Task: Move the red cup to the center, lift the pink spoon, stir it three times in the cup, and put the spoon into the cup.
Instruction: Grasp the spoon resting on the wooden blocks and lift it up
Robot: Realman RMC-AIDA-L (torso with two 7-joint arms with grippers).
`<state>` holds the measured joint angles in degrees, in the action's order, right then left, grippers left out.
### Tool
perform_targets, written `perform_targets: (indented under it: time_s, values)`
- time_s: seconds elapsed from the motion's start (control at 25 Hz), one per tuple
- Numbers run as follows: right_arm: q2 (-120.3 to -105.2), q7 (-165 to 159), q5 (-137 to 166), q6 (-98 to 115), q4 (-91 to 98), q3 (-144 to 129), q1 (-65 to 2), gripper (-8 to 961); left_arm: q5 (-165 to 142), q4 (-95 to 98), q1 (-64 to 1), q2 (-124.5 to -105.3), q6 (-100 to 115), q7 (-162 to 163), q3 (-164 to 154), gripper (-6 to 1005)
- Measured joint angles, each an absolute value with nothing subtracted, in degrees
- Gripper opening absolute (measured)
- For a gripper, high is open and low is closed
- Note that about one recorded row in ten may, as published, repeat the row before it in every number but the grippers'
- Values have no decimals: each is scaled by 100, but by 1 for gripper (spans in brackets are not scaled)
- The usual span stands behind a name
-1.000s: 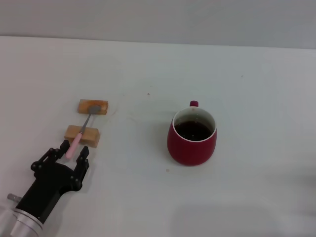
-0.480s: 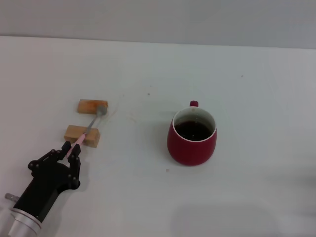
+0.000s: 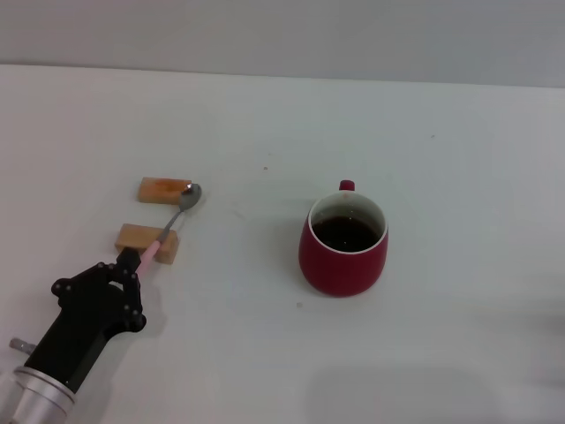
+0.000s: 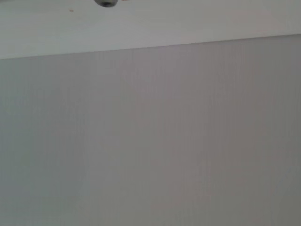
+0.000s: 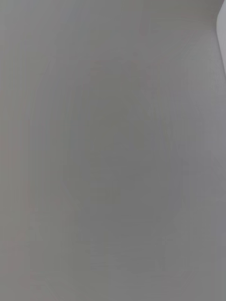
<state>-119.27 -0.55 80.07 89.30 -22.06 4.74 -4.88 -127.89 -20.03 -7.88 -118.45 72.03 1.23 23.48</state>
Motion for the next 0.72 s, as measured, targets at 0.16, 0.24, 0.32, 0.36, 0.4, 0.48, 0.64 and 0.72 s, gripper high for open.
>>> perform_targets:
  time_s: [0.16,0.24,0.32,0.36,0.4,0.48,0.64,0.72]
  values:
    - [-11927,-55,8007,8929,-2204,474,-487,0,-12792,-2004,-806,-11839,7213,123,2337,49]
    - [-11927,-59,8007,8928,-2200,474,-486,0,-12794,-2001,-806,-11838,7223,123,2308,-2]
    - [-11927,-59,8007,8918,-2198,474,-484,0,-12814,-1982,-796,-11838,7325,123,2280,13]
    - [-11927,-58,8007,8905,-2197,474,-484,-1,-12814,-1982,-796,-11838,7325,123,2280,20]
    - [-11926,-58,8007,8887,-2197,474,-486,-1,-12944,-1900,-792,-11829,7618,123,2185,27]
    - [-11927,-58,8007,8855,-2197,474,-495,-1,-13037,-1855,-778,-11823,7814,123,2103,42]
    - [-11927,-58,8007,8797,-2197,479,-511,-1,-13040,-1848,-688,-11832,7939,158,2093,71]
    - [-11927,-58,8007,8780,-2197,479,-515,0,-13026,-1843,-673,-11835,7879,200,2098,85]
